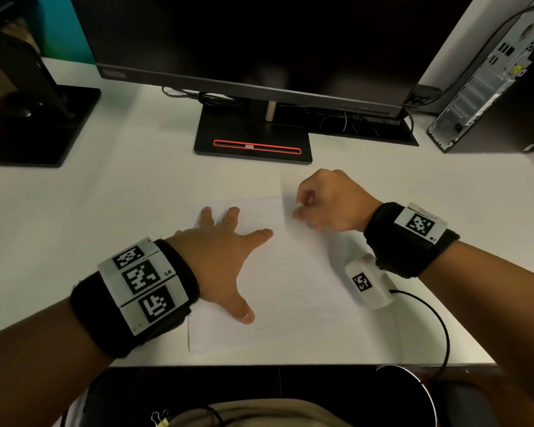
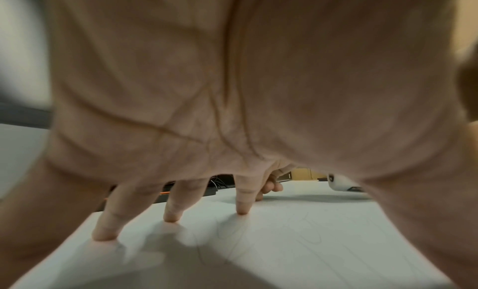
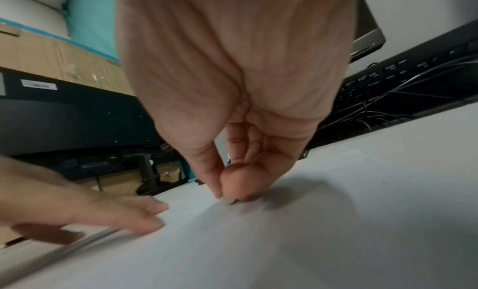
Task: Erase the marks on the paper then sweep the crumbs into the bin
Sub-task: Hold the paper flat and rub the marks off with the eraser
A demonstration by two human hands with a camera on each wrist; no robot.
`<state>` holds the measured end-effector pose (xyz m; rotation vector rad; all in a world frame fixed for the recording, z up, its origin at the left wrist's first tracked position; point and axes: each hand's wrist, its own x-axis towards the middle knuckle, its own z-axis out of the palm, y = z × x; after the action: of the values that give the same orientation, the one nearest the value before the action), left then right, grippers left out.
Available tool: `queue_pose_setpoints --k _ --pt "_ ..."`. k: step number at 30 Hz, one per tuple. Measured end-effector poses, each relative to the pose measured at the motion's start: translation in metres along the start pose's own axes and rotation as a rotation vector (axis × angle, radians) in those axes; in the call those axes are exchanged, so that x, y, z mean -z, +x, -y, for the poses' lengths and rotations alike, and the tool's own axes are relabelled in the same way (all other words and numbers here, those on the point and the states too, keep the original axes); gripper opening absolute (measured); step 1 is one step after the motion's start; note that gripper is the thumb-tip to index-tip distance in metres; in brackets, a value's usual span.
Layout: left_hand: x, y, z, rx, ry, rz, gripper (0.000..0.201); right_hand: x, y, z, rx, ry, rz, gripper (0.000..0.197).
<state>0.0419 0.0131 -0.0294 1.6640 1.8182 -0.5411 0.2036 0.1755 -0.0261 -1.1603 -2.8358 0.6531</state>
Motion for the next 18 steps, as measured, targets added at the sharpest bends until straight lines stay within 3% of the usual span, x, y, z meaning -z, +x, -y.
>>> queue_pose_setpoints --k 5,10,14,18 --pt "-0.001 0.001 0.000 0.011 0.044 -0.022 0.149 -0.008 -0.015 0.016 0.136 0.010 0.147 0.014" --pt "0.000 -0.001 -0.001 0.018 0.042 -0.021 0.149 -0.008 -0.004 0.007 0.067 -0.003 -0.002 0.016" --pt "0.000 -0.001 0.000 0.018 0.044 -0.019 0.149 -0.012 -0.012 0.022 0.150 -0.008 0.154 0.017" --pt "0.000 -0.001 0.000 0.015 0.039 -0.018 0.149 -0.008 -0.001 0.007 0.070 -0.057 -0.003 0.017"
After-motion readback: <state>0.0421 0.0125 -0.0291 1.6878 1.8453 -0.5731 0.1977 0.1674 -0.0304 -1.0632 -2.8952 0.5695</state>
